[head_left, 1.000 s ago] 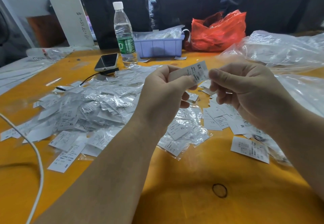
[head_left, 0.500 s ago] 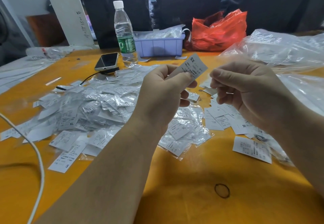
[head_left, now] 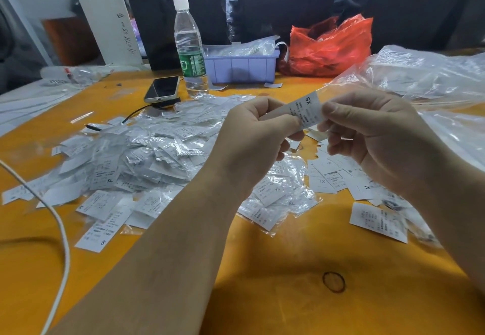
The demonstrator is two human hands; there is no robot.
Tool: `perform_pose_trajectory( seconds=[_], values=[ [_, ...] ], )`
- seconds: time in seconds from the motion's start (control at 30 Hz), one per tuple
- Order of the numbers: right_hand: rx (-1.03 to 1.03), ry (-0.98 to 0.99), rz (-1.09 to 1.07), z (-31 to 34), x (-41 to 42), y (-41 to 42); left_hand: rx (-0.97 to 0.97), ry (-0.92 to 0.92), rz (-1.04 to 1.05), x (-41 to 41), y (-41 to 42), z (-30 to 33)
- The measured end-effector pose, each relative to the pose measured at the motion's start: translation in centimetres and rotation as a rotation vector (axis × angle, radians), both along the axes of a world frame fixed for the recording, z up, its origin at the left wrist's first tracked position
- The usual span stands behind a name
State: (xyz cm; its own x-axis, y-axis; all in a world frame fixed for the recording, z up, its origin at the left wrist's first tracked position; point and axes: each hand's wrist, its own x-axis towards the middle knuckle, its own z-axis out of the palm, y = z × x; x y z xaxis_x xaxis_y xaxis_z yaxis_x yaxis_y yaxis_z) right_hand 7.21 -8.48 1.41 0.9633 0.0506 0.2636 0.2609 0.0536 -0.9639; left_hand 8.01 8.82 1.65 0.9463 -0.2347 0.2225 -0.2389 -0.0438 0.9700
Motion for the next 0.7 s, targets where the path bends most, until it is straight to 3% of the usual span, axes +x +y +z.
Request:
perform_pose_trajectory(
  seconds=[0.3, 0.47, 0.7],
  values=[
    [-0.005, 0.004, 0.013, -0.08, 0.16, -0.2, 0.072, 0.036, -0.079, 0.17, -0.14, -0.17],
    [-0.077, 0.032, 0.069, -0.31, 0.12, -0.02, 0.047, 0.006, -0.051, 0.25, -0.02, -0.32],
    [-0.015, 0.025, 0.022, -0.03, 0.13, -0.1, 0.027, 0.043, 0.027, 0.5, 0.03, -0.41]
  ],
)
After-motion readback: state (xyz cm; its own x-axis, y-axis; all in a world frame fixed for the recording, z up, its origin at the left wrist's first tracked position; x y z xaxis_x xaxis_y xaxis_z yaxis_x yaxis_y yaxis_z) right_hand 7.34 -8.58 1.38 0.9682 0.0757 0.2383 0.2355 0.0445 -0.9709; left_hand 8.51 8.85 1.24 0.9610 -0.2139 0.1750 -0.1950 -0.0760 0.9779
